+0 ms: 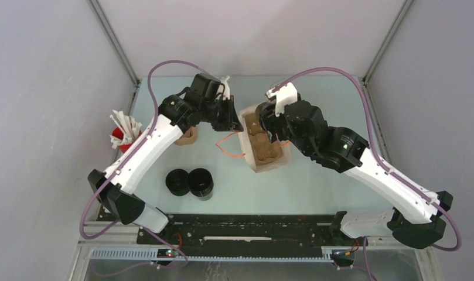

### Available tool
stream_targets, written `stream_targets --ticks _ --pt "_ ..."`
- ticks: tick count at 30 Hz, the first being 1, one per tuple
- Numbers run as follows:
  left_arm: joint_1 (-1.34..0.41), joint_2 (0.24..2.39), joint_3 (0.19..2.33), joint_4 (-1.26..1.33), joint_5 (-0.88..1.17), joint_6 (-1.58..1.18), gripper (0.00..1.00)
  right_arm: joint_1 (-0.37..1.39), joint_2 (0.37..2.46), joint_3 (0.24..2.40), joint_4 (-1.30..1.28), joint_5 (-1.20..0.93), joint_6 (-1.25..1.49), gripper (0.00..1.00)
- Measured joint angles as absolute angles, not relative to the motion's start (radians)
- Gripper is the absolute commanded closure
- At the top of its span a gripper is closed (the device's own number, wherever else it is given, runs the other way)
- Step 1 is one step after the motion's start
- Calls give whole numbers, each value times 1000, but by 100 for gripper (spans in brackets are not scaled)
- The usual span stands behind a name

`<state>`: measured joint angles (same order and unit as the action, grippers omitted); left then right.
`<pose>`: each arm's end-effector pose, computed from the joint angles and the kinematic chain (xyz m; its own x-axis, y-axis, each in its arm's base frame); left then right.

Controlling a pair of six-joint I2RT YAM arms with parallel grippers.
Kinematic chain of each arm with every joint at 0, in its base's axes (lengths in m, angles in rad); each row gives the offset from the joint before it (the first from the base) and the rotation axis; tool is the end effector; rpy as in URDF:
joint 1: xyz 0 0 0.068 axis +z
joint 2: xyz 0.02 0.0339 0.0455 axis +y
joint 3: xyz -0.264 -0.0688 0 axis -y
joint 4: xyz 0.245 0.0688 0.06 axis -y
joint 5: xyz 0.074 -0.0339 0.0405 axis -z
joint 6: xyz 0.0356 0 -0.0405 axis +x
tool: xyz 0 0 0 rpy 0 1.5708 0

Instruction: Pack the takeout coffee

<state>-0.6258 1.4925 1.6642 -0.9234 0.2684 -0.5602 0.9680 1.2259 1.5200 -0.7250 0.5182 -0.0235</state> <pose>0.2454 -0.1890 0.4037 -0.8524 -0.0161 -0.5226 0.3174 0.7784 -0.5416 0.1524 0.1903 0.4466 -0.2259 -0.3643 -0.9035 -0.4659 0.8549 -0.2282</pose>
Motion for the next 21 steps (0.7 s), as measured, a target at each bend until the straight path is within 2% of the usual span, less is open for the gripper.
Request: stream_targets --ticks 8,15,19,20,21 --pt "-600 1529 1688 -947 316 -596 100 948 1242 1591 -736 469 -25 100" --pt "-437 1591 1703 -950 491 -808 100 885 1328 1866 -750 435 -28 100" --pt "-421 1587 1635 -886 588 -970 100 839 1365 2016 -758 427 -36 100" --pt "-422 1587 1618 -875 607 -1006 99 820 1369 2039 -760 429 -37 100" --pt "-425 1588 1608 -875 617 -1037 94 802 1369 2049 -762 431 -37 100"
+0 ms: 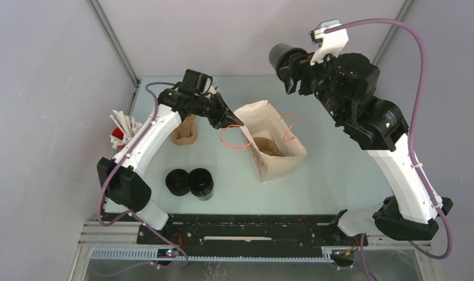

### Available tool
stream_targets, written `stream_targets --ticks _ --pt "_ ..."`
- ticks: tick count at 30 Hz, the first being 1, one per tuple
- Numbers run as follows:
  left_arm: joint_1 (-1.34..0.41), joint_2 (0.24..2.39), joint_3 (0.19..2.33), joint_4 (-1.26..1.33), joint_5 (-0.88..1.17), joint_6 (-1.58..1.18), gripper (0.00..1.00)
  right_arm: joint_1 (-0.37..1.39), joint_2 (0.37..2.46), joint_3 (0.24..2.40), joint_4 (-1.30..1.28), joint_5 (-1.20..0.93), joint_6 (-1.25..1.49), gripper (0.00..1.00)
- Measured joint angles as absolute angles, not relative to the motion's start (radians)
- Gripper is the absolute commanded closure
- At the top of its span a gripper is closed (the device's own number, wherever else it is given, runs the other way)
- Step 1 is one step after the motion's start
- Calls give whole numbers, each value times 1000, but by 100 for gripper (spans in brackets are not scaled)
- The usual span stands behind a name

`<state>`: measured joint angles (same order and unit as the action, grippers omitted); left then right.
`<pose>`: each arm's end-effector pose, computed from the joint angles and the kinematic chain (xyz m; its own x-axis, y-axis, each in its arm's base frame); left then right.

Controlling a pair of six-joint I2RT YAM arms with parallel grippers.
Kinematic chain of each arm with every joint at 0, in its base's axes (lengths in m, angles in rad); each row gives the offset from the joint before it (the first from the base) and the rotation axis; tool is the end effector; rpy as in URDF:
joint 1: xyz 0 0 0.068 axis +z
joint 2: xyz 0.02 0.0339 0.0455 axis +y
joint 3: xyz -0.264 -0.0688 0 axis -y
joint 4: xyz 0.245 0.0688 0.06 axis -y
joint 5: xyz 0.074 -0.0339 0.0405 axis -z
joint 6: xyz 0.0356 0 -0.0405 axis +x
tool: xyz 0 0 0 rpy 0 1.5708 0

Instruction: Pack the takeout coffee

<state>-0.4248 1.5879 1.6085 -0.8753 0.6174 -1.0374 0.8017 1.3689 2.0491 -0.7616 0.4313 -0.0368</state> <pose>0.2975 -0.1572 0.3648 -0.9370 -0.3468 0.0423 -0.2449 0.5658 -0.7873 0.1677 0.1519 0.5642 -0.0432 -0.0926 -0.9948 -0.3648 0.9284 -0.0706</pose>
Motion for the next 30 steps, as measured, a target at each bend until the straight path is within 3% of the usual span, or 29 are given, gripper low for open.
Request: stream_targets --ticks 4,7,11,12,15,20,25,30 --pt "-423 1588 1618 -891 621 -1102 60 681 1361 2035 -781 403 -10 100" --pt "-418 1602 1686 -955 585 -1105 45 595 1335 1950 -789 362 27 100" --pt "-417 1698 2033 -1185 435 -974 14 525 1293 1811 -807 305 66 100" --pt "-417 1715 2125 -1228 383 -931 10 517 1288 1793 -809 299 70 100" --pt "-424 1682 2231 -1290 241 -829 7 484 1278 1763 -841 270 87 100" --pt "-568 1625 2371 -1349 59 -660 11 425 1266 1774 -907 257 134 100" --pt "-835 1673 2475 -1264 84 -509 11 384 1245 1792 -996 264 176 100" --pt "-957 1787 2475 -1229 134 -424 11 353 1188 1780 -1058 261 205 100"
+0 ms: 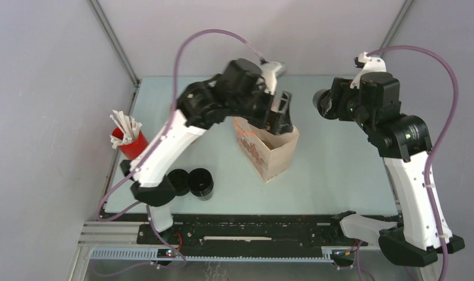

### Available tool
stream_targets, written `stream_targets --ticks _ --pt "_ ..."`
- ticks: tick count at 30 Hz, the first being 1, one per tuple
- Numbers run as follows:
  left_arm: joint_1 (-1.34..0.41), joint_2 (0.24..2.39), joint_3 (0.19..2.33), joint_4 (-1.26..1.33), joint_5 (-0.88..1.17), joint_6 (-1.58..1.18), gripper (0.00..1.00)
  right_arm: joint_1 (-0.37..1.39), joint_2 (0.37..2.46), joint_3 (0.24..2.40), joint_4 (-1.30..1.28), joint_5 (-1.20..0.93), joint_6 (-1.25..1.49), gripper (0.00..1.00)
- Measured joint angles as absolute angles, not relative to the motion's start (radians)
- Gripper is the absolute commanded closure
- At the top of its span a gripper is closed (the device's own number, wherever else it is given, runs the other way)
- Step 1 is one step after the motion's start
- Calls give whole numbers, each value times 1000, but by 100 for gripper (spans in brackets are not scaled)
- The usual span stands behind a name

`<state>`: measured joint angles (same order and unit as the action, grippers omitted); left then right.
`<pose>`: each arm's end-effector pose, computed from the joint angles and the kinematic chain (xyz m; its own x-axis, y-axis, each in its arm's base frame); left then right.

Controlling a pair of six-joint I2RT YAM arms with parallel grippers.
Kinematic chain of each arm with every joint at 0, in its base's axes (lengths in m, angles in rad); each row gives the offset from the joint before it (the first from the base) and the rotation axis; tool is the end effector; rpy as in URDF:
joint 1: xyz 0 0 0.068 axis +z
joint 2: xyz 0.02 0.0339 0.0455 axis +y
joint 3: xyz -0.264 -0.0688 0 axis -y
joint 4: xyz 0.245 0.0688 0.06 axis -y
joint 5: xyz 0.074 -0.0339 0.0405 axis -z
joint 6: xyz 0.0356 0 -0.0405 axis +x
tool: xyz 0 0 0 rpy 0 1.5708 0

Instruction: Pack the takeout coffee

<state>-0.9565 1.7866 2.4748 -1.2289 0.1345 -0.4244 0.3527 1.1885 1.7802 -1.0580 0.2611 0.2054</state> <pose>0.1813 -0.2654 0.5171 -0.6311 0.1868 -0.7529 0.6762 0.6081 -0.4159 0.1798 0.0564 0.4962 -0.4370 0.0491 -0.8981 -0.0288 0.9972 0.0686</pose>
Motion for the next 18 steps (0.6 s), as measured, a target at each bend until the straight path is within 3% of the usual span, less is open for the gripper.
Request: stream_targets --ticks 4,9,12,18 --pt "-1002 1876 2447 -1220 99 -380 15 336 1102 1720 -1090 250 228 100" --pt "-1043 1948 2413 -1210 27 -339 31 313 1023 1665 -1126 240 241 100" --pt "-1060 1972 2399 -1202 -20 -332 48 304 999 1663 -1145 233 242 100" --pt "-1079 2000 2368 -1217 -114 -332 49 300 960 1663 -1147 228 241 100"
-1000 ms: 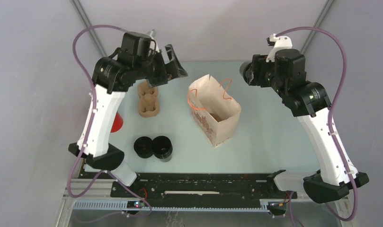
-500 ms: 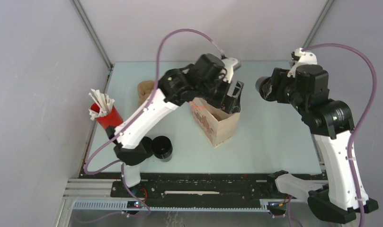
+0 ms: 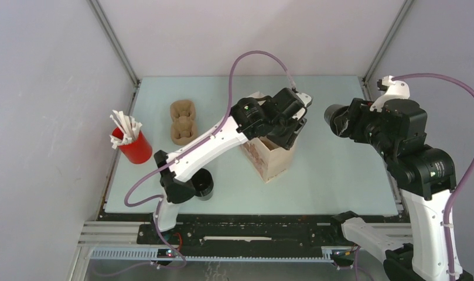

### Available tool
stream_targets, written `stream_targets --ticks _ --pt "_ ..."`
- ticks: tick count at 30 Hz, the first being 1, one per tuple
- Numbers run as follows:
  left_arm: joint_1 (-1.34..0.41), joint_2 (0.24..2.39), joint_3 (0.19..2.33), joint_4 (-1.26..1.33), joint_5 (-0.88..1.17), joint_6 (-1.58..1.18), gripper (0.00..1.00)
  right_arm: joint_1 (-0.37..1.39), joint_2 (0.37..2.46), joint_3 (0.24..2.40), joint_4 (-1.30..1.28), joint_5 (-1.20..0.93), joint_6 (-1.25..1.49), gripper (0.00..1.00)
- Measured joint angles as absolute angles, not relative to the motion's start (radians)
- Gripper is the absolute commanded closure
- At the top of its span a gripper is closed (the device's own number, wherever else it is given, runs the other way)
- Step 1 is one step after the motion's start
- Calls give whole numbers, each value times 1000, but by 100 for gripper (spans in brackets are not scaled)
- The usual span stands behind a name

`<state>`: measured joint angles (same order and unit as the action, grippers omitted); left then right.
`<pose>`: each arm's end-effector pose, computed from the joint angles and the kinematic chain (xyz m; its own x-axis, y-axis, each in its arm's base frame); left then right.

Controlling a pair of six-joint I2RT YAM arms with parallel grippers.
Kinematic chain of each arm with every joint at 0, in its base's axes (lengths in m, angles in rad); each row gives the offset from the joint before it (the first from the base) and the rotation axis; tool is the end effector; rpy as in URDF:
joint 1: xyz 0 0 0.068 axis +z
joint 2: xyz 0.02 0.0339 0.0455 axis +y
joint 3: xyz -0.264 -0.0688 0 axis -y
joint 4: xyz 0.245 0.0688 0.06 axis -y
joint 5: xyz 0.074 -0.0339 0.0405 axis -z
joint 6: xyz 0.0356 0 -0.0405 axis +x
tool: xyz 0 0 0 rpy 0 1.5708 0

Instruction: Pack the takeout coffee

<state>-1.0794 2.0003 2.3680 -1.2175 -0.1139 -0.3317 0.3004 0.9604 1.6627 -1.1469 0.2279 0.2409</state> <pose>0.1966 -0.3589 0.4154 -0.6088 0.4520 -0.6519 0.6793 0.7215 -0.1343 0.1123 0.0264 0.4871 -0.4213 0.1128 -0.8999 0.0073 0.9926 0.1210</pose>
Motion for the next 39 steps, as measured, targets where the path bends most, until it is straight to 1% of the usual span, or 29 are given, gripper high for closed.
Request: stream_targets --ticks 2,3,6,7,11,13,15,16,19,20,21,23,27,28,30,31,32,33,34,37,39 --pt "-1082 2014 2367 -1224 -129 -332 56 299 950 1663 -1147 226 240 100" --pt "-1083 2022 2365 -1226 -133 -332 63 297 945 1662 -1148 226 239 100" --pt "-1084 2051 2368 -1242 -138 -331 98 295 933 1654 -1148 226 233 100" --pt "-1085 2063 2375 -1250 -143 -331 100 295 929 1652 -1148 226 232 100" --pt "-1071 2103 2448 -1302 -150 -343 100 294 921 1650 -1148 226 228 100" --pt "-1037 2084 2462 -1310 -106 -384 100 294 921 1650 -1148 222 226 100" --pt "-970 2031 2433 -1290 -18 -447 100 294 921 1648 -1148 216 226 100" --pt "-923 1964 2383 -1257 43 -495 100 294 921 1646 -1148 214 226 100" --pt "-790 1859 2313 -1211 83 -543 100 294 921 1629 -1141 203 227 100" --pt "-760 1840 2321 -1218 88 -557 100 293 921 1624 -1141 199 227 100" --pt "-735 1839 2379 -1251 90 -572 100 293 925 1622 -1143 195 227 100" --pt "-729 1863 2509 -1271 83 -577 100 292 931 1623 -1139 189 227 100" --pt "-766 1859 2548 -1289 111 -604 100 291 937 1624 -1134 186 225 100" --pt "-773 1853 2523 -1280 104 -603 100 290 937 1624 -1133 185 224 100" --pt "-770 1805 2383 -1257 112 -605 100 290 937 1623 -1129 184 223 100" --pt "-762 1804 2359 -1295 115 -607 100 290 937 1623 -1124 181 223 100" --pt "-756 1822 2373 -1330 114 -611 100 290 940 1624 -1122 177 223 100" --pt "-756 1861 2433 -1379 101 -612 100 290 943 1625 -1123 174 223 100" --pt "-754 1888 2470 -1378 82 -612 100 290 944 1626 -1123 173 223 100" --pt "-752 1851 2372 -1327 83 -615 100 290 936 1612 -1104 167 223 100" --pt "-768 1855 2383 -1368 62 -618 100 289 939 1609 -1106 159 223 100"
